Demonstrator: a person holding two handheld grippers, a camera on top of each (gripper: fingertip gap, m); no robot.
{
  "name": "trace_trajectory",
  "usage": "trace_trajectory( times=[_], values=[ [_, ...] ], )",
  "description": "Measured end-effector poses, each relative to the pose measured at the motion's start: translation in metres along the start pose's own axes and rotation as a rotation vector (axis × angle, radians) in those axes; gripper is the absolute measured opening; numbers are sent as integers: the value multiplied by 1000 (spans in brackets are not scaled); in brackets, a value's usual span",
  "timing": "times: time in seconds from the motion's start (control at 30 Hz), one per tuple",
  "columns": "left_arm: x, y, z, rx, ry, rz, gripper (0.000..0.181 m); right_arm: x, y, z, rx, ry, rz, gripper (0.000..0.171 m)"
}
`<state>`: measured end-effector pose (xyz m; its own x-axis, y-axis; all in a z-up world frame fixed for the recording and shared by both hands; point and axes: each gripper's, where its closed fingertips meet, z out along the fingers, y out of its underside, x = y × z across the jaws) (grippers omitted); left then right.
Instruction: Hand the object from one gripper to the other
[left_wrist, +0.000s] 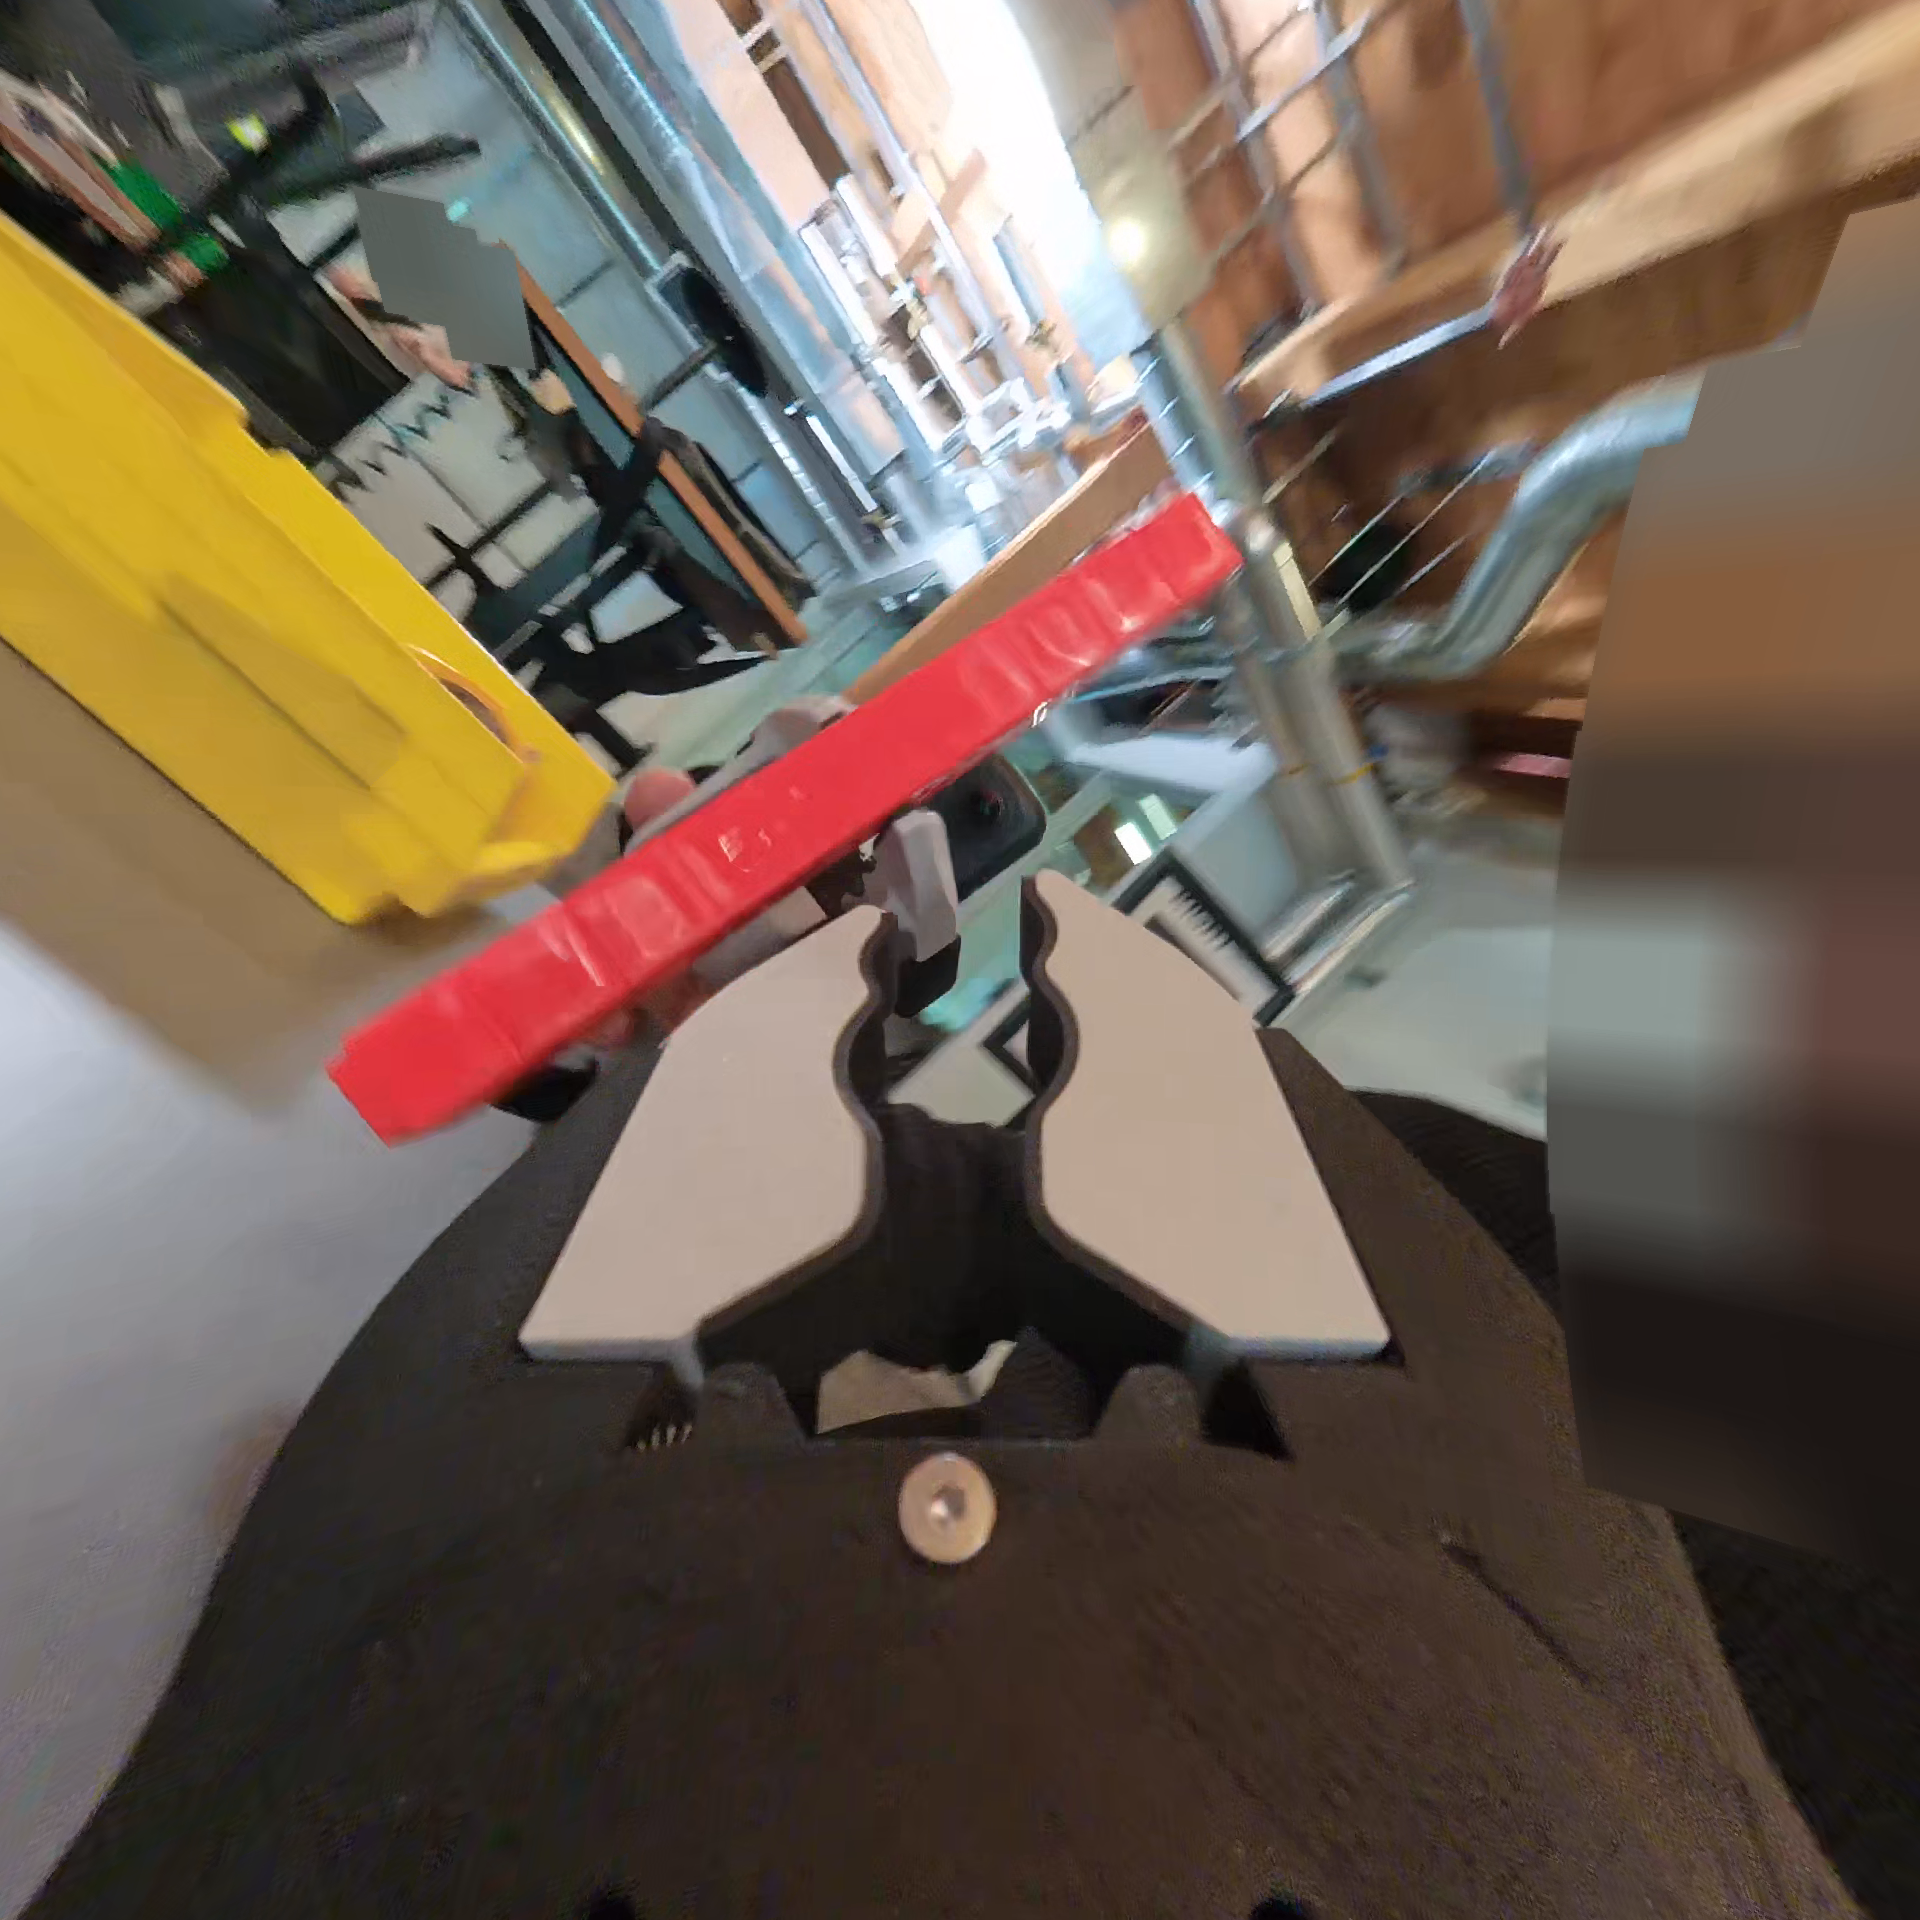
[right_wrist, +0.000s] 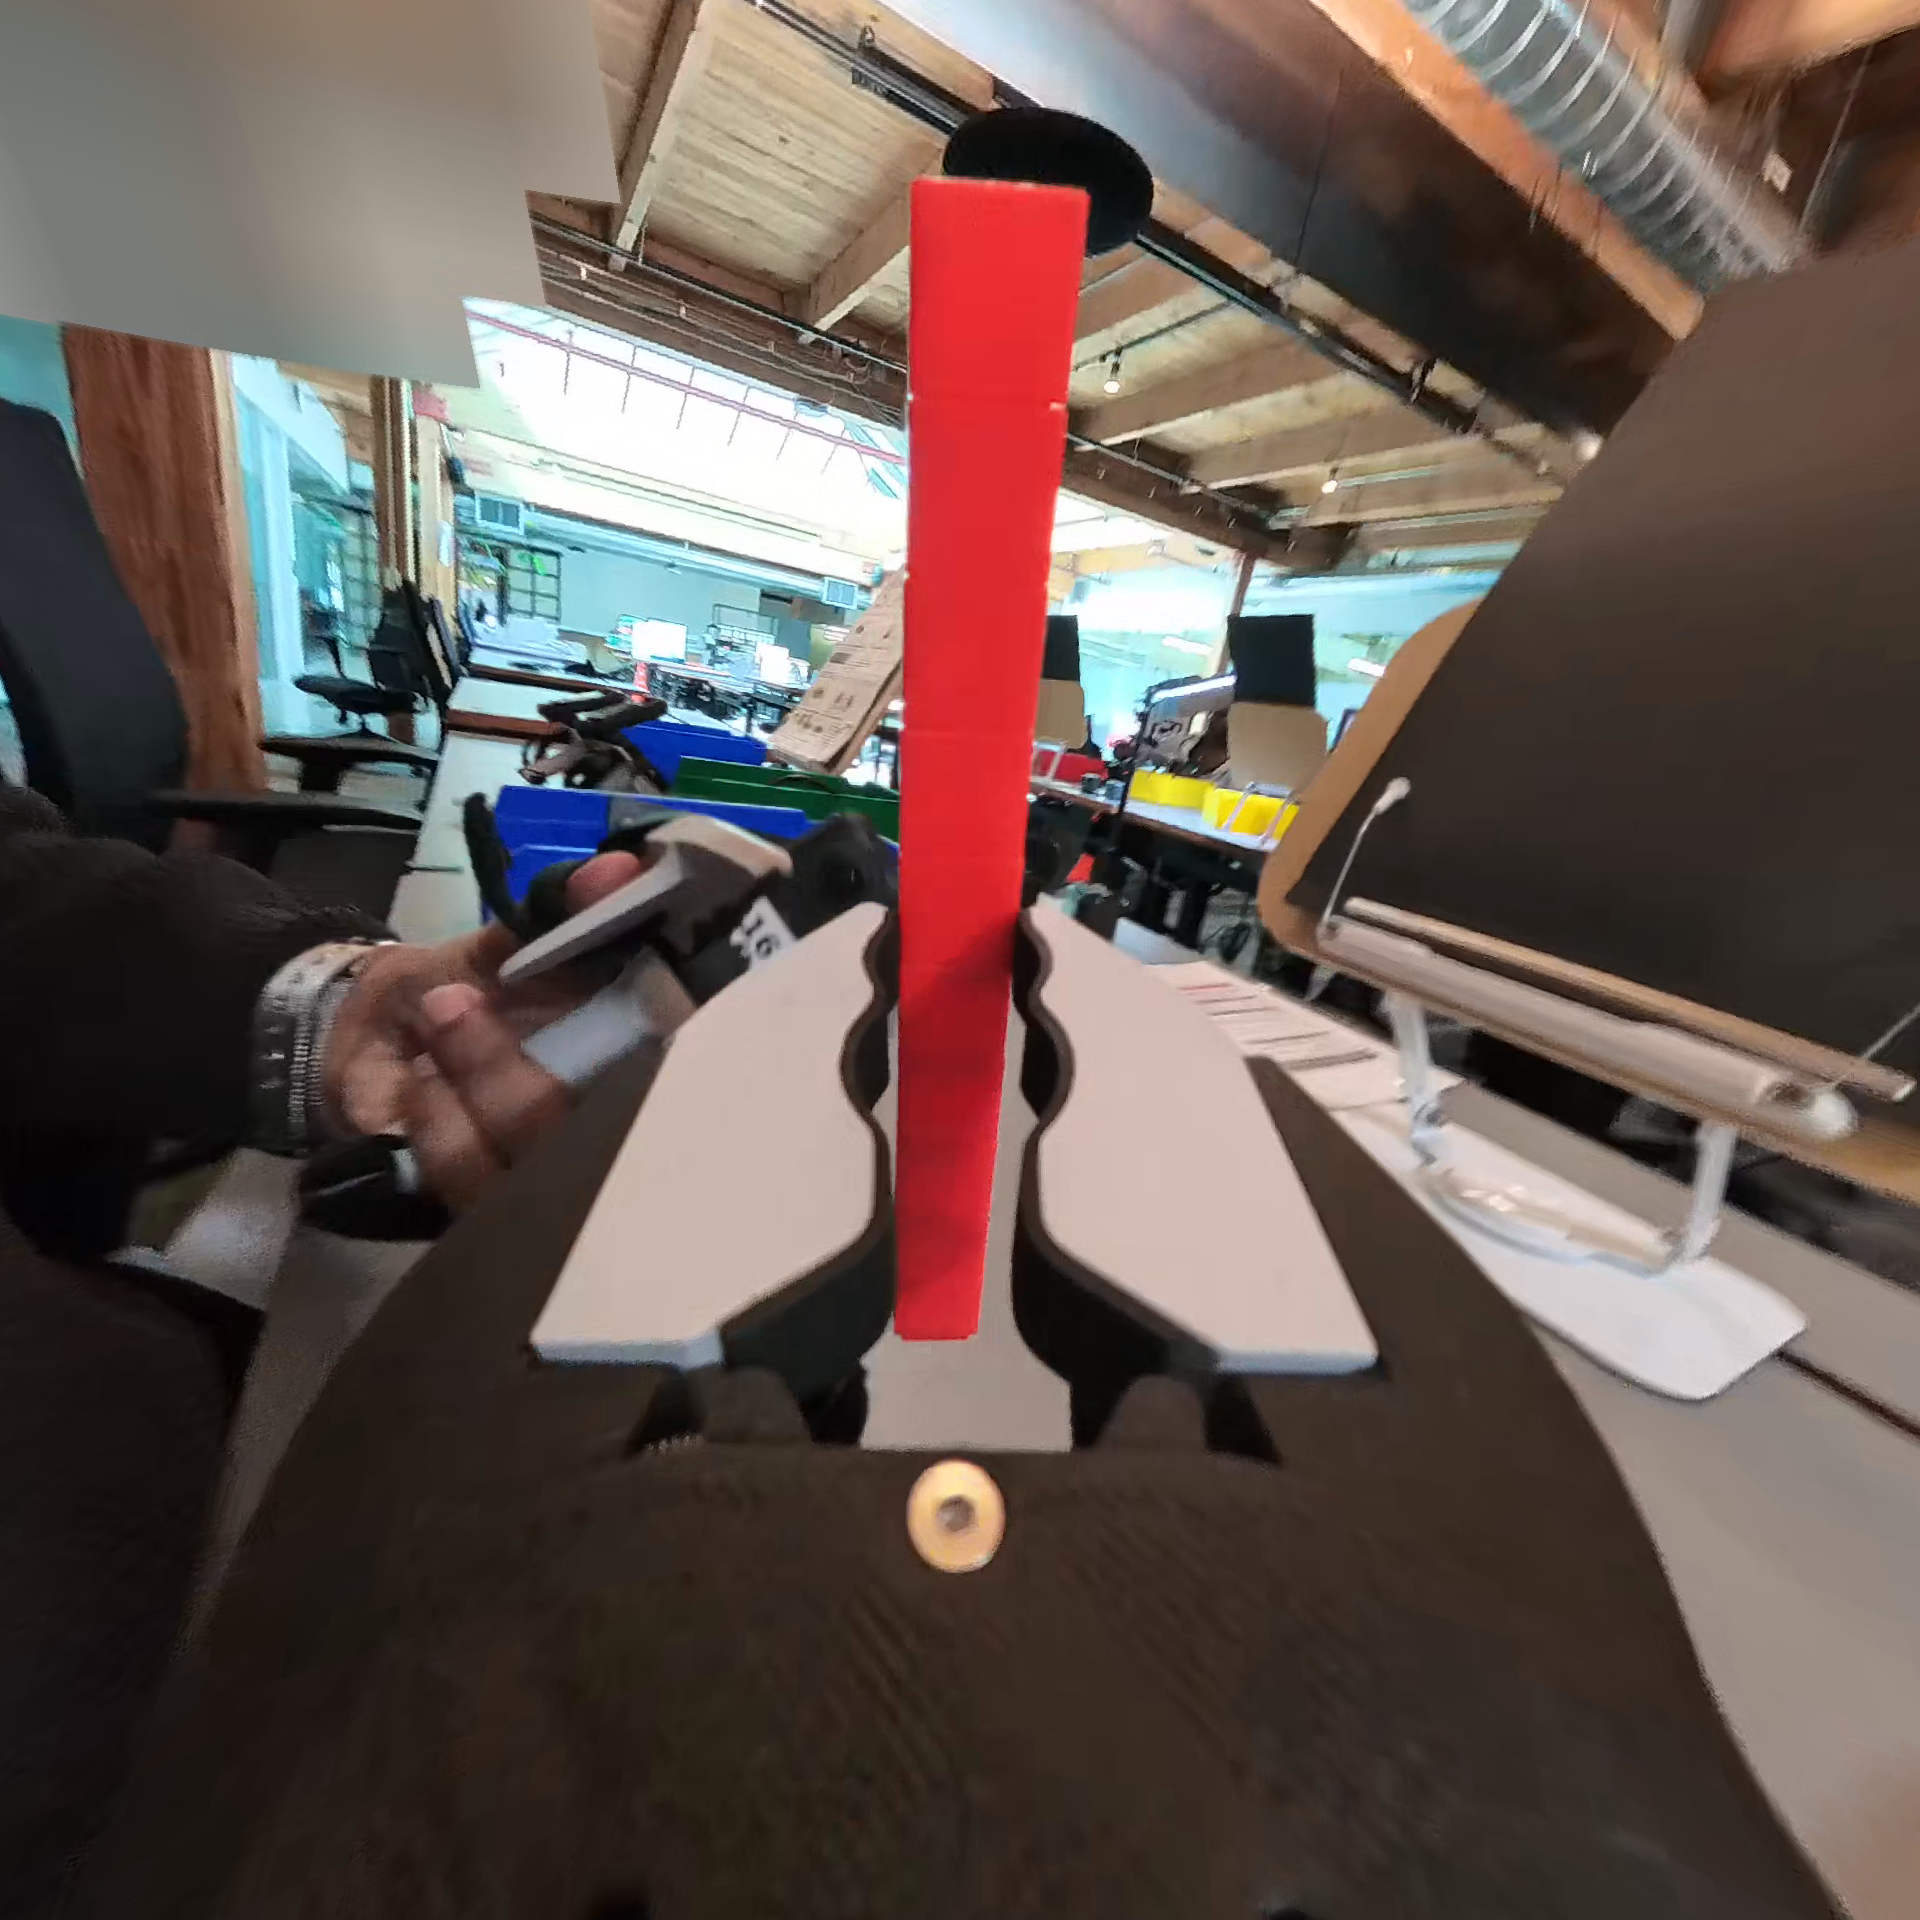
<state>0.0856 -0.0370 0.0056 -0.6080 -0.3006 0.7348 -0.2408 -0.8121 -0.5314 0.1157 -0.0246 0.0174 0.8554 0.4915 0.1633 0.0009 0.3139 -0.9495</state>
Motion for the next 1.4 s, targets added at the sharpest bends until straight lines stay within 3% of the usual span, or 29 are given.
trace_trajectory(
  times=[0.13,0.4,0.67,0.83,1.0,1.23,1.4],
  values=[
    [-13,16,7,62,37,-209,35,-12,-6,2,-11,11,-197,21],
    [-16,7,1,184,124,-384,42,-39,-3,10,-80,4,-561,21],
    [-17,10,-8,70,176,-453,51,-60,20,7,-217,-157,-912,21],
    [-26,19,-9,-12,108,-445,51,-69,44,3,-340,-249,-1152,21],
    [-43,30,-13,-78,0,-427,28,-77,66,0,-435,-313,-1409,21],
    [-46,21,-17,-40,-42,-367,25,-68,74,2,-471,-248,-1472,24],
    [-47,5,-24,43,-59,-308,23,-55,77,5,-500,-165,-1455,36]
  ],
)
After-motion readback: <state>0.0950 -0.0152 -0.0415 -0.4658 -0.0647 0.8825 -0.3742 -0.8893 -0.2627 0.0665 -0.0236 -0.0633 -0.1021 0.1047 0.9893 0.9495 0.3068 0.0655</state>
